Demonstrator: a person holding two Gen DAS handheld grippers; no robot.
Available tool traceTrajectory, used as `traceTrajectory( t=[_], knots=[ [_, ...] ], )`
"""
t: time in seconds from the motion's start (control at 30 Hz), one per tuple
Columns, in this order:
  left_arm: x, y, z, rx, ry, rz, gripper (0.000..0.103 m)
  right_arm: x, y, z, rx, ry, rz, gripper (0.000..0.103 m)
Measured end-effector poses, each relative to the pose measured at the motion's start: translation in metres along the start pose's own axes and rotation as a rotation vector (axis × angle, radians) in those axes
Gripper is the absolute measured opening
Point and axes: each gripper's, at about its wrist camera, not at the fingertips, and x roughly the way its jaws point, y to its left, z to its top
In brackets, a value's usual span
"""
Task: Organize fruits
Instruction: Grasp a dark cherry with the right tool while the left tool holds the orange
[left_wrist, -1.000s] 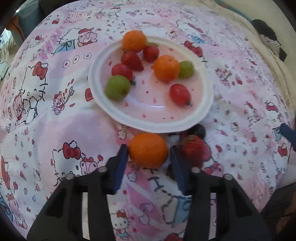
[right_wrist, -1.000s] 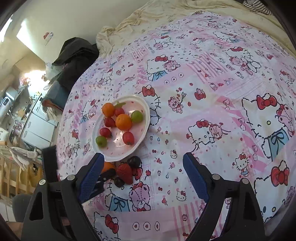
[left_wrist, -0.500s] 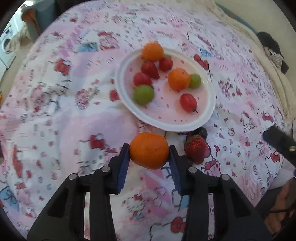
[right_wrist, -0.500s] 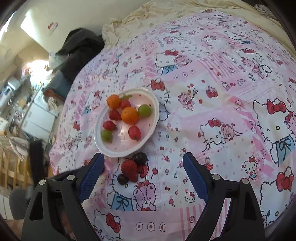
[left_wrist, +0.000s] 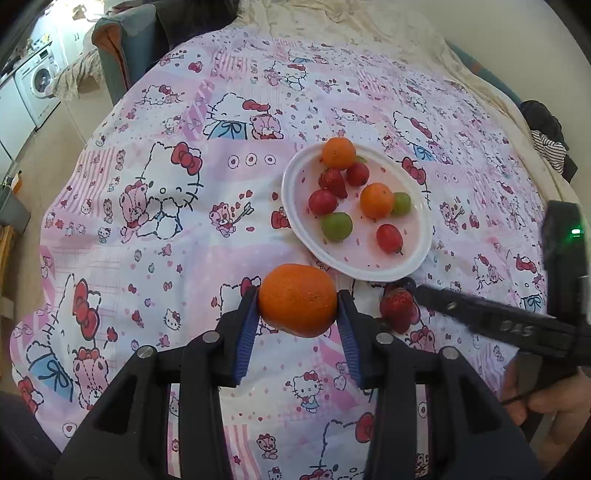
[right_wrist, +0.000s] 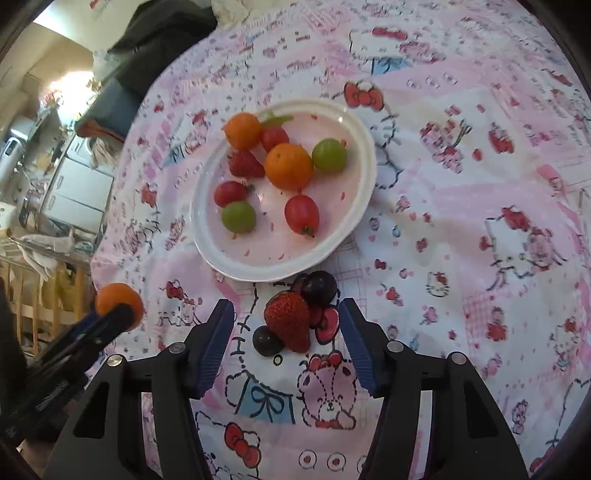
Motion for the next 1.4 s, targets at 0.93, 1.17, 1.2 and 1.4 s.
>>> traceTrajectory(
  t=[0.93,1.17,1.2,1.4],
  knots=[
    [-0.002,0.006,0.004,-0.042,-0.007,-0.017,0.037,0.072,0.01,-0.009,0.094,0.192,-0.035,0.026],
    [-0.002,0.007,0.005,-0.043,-0.017,-0.009,0.037,0.058,0.01,-0.016,0.064,0.17,0.005,0.006],
    [-0.002,0.007,0.006,-0.046,-0.02,-0.007,0.037,0.054,0.007,-0.019,0.069,0.179,0.023,0.0],
    [-0.004,0.006,0.006,-0.053,-0.026,-0.009,0.037,0.036,0.002,-0.031,0.075,0.171,0.036,0.0]
  ],
)
